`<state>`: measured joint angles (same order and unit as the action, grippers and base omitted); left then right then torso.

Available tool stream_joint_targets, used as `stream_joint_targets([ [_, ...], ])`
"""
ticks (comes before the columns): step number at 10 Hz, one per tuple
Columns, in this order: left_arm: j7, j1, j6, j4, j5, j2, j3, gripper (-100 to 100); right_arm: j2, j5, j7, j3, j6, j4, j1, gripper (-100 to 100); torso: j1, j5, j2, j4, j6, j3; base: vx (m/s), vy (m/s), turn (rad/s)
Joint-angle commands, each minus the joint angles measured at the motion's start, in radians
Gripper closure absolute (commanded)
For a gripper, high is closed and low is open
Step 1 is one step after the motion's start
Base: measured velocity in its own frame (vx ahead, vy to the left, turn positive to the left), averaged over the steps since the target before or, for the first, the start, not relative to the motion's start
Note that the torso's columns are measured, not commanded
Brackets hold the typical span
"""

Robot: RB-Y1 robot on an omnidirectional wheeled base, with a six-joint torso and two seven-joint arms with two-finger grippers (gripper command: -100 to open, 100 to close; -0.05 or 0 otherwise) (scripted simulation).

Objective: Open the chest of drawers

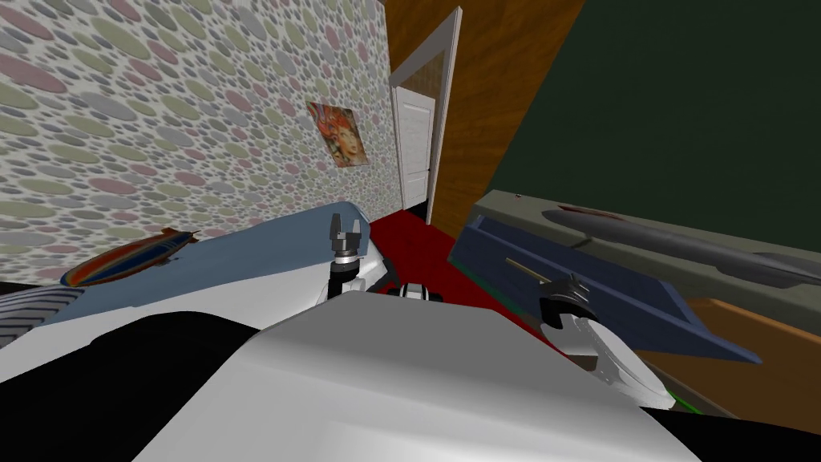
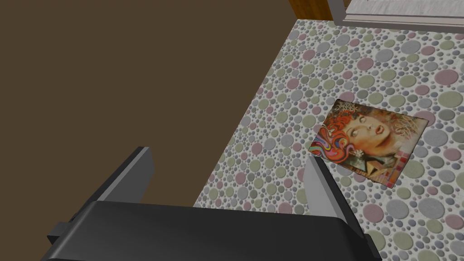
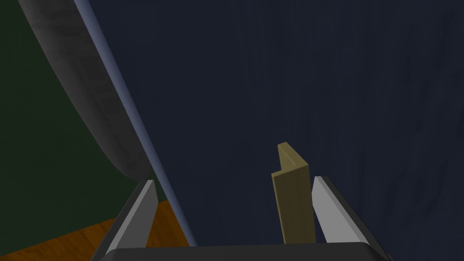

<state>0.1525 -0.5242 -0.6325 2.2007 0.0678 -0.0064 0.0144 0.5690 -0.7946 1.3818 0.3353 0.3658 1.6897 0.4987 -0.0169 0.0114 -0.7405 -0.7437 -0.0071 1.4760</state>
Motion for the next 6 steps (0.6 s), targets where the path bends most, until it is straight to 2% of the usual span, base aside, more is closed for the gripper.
stream_joint_targets([
  [1, 0.000, 0.000, 0.000, 0.000, 0.000, 0.000, 0.000, 0, 0.000, 0.004, -0.001, -0.001, 0.003, -0.006, 0.005, 0, 0.004, -0.001, 0.001, 0.001, 0.002, 0.001, -0.009, 0.007, -0.018],
  [6, 0.000, 0.000, 0.000, 0.000, 0.000, 0.000, 0.000, 0, -0.008, 0.005, 0.001, -0.009, 0.004, -0.017, 0.013, 0, 0.014, -0.008, 0.001, 0.004, 0.007, 0.000, 0.000, 0.000, 0.000],
])
